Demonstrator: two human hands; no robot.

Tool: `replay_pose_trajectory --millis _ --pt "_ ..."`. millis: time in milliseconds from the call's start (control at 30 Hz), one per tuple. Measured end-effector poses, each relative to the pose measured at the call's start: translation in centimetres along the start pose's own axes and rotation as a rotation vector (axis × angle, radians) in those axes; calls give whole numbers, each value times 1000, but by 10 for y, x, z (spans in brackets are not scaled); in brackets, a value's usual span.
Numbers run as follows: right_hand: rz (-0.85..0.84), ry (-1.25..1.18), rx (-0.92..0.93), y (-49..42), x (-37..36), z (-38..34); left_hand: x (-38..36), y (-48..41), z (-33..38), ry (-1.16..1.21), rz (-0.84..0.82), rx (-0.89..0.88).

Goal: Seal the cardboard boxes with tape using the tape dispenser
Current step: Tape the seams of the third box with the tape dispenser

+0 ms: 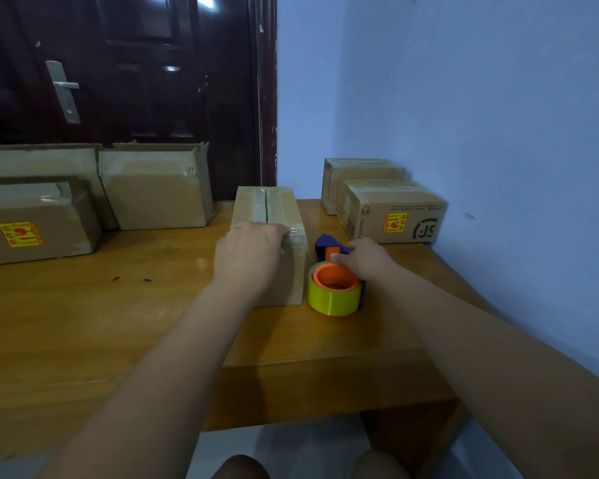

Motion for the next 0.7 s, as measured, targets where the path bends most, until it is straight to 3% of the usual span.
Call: replay_pose_trajectory --millis 67,167,300,400,467,567,700 --pt "201 64 210 7 5 -12 -1 -1 -1 -4 -13 14" --pt "387 -54 552 23 10 -34 1 -2 -1 -23 -23 24" --pt "316 -29 802 40 8 -59 6 -7 -3 -74 -52 -8" --pt "213 27 865 40 -4 -63 9 -12 -9 -33 -96 -114" --pt "205 -4 860 38 -7 -61 10 -7 -22 294 -71 -120" --pt "204 -53 859 35 -8 -59 2 4 -59 987 154 -4" --pt "131 -92 843 35 -10 -56 -30 6 -89 1141 164 -6"
Point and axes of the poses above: each hand's wrist, its own y-axis away from the middle knuckle, its own x-axis out of the back of the hand, z = x × y, the point moved 4 cm from there along -y, towards the middle knuckle, and after that the axes turned 3 degrees about -z, right-handed, at the moved point
